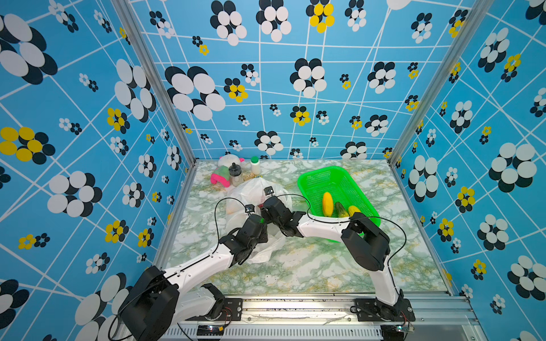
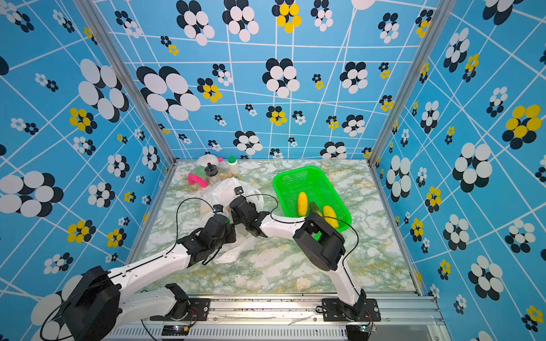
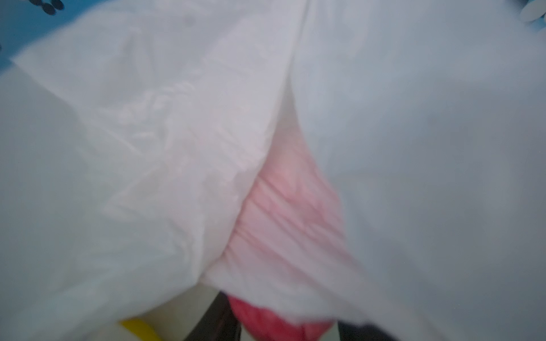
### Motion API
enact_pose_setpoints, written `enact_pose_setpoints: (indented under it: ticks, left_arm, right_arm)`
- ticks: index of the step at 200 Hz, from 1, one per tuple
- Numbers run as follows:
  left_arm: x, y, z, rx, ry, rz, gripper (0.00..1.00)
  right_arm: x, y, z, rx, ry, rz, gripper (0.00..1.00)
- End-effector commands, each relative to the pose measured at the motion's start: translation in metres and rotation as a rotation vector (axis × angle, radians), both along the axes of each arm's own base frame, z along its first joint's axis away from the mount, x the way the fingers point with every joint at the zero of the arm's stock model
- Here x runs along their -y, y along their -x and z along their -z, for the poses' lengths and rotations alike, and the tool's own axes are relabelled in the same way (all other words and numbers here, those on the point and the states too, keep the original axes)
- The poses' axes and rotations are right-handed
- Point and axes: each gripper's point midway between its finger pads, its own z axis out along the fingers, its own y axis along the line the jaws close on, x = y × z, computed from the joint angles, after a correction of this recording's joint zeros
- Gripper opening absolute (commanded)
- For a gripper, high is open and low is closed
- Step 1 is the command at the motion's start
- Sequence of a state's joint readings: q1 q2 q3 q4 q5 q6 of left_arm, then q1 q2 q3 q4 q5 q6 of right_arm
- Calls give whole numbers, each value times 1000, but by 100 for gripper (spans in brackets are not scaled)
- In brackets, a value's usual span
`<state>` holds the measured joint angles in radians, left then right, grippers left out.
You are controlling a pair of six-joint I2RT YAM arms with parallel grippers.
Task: Untie the knot of the plastic bag and take out the fruit
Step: Pick up the fruit from the plastic bag, then place the fruit in the basket.
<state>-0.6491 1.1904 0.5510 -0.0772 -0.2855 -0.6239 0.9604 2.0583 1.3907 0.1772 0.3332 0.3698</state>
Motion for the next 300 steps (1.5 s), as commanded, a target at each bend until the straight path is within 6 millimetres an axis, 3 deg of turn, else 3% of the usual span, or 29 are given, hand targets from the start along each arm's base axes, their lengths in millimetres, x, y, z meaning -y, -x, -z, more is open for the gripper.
enact_pose_setpoints:
  ticks: [1, 58, 96, 124, 144, 167, 194, 220, 239, 271, 300]
  left_arm:
    - [-8, -1, 4, 18, -36, -27, 0]
    - [-18, 3, 4, 37, -49, -45, 0]
    - [-19, 0, 2, 28, -33, -54, 0]
    - [-16, -3, -3, 37, -4, -49, 0]
    - [-15, -3, -6, 44, 5, -41, 0]
    - [-14, -2, -9, 53, 15, -36, 0]
    - [-14, 3, -17, 78, 19, -15, 0]
    - [-6, 12, -33, 132, 6, 50, 0]
    - [-4, 18, -43, 171, -1, 74, 0]
    - [8, 29, -59, 253, 5, 164, 0]
    - [24, 42, -69, 315, 8, 261, 0]
  right_arm:
    - [-2, 7, -21, 40, -70, -36, 38]
    - [4, 21, -18, 6, -78, -75, 33]
    - [5, 68, -46, 3, -210, -282, 36]
    - [25, 95, -49, -10, -221, -344, 35]
    - [42, 113, -64, 11, -263, -378, 35]
    - [78, 113, -87, 92, -270, -272, 36]
    - [150, 81, -99, 172, -158, 59, 34]
    - [233, 51, -84, 149, -99, 391, 43]
    - [278, 36, -62, 61, -75, 549, 42]
    - [322, 25, -24, -79, -88, 689, 38]
    - [330, 22, 4, -187, -123, 717, 38]
